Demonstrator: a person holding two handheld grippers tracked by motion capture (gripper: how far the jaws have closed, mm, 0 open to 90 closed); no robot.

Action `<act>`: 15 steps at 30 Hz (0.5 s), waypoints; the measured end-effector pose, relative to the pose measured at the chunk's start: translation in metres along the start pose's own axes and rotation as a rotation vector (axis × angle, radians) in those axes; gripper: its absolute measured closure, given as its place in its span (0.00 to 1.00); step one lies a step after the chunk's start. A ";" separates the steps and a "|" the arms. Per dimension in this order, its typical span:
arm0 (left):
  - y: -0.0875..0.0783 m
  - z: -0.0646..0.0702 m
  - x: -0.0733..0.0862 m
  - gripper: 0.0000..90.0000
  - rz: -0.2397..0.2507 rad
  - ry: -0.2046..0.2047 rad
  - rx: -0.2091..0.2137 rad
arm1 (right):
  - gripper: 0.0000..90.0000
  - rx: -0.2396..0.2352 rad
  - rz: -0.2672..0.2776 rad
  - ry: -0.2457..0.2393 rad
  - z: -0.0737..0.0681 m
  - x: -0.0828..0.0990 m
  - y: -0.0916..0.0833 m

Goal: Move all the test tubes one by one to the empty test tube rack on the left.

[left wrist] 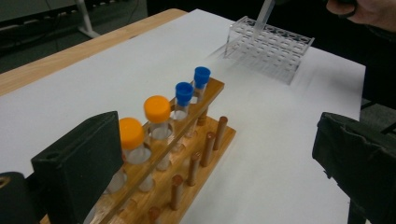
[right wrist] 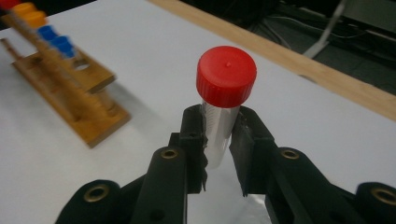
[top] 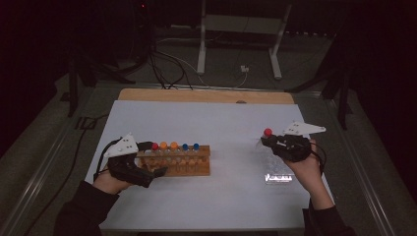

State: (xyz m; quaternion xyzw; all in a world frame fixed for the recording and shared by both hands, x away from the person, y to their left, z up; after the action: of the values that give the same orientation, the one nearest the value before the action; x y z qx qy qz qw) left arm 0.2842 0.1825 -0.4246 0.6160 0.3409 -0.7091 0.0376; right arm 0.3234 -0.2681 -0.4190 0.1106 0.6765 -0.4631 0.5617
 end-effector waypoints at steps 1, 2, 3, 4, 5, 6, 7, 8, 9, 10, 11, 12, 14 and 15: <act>0.001 0.001 -0.001 0.03 0.000 -0.001 0.007 | 0.83 -0.012 -0.001 0.001 -0.003 0.001 0.001; 0.001 0.002 -0.002 0.03 0.002 0.002 0.010 | 0.83 -0.023 -0.006 -0.004 -0.007 0.002 0.001; 0.002 0.003 -0.003 0.03 0.003 0.004 0.013 | 0.83 -0.026 -0.011 -0.011 -0.011 0.003 0.002; 0.003 0.004 -0.004 0.03 0.002 0.007 0.019 | 0.83 -0.034 -0.014 -0.015 -0.014 0.004 0.003; 0.004 0.006 -0.006 0.03 0.004 0.010 0.025 | 0.84 -0.040 -0.017 -0.018 -0.017 0.005 0.003; 0.006 0.007 -0.007 0.04 0.003 0.017 0.027 | 0.83 -0.045 -0.018 -0.019 -0.019 0.005 0.003; 0.007 0.008 -0.009 0.04 0.003 0.020 0.037 | 0.83 -0.058 -0.019 -0.017 -0.022 0.006 0.003; 0.008 0.010 -0.010 0.05 0.004 0.025 0.041 | 0.83 -0.064 -0.020 -0.022 -0.025 0.007 0.003; 0.010 0.012 -0.012 0.05 0.004 0.031 0.042 | 0.83 -0.069 -0.022 -0.024 -0.028 0.008 0.004; 0.011 0.014 -0.013 0.05 0.006 0.033 0.052 | 0.84 -0.077 -0.024 -0.026 -0.031 0.009 0.004; 0.013 0.016 -0.015 0.05 0.008 0.036 0.056 | 0.83 -0.081 -0.027 -0.033 -0.034 0.009 0.004; 0.015 0.018 -0.016 0.05 0.012 0.037 0.060 | 0.83 -0.089 -0.024 -0.029 -0.037 0.010 0.004; 0.018 0.022 -0.020 0.05 0.017 0.043 0.070 | 0.83 -0.101 -0.030 -0.036 -0.043 0.012 0.005; 0.020 0.024 -0.021 0.05 0.023 0.044 0.079 | 0.83 -0.111 -0.034 -0.035 -0.046 0.013 0.006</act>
State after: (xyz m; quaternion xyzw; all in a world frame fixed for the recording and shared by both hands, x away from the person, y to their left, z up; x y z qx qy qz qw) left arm 0.2783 0.1465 -0.4141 0.6364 0.3063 -0.7078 0.0138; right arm 0.2927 -0.2354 -0.4355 0.0599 0.6929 -0.4363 0.5709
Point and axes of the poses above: each handheld gripper's, and its own axes: y roughly forward along the jaws, x roughly out of its underside, z roughly to its right, the point moved 1 cm from there along y, roughly forward along the jaws, and after that the axes turned 1 degree about y, right-handed, at the moved point
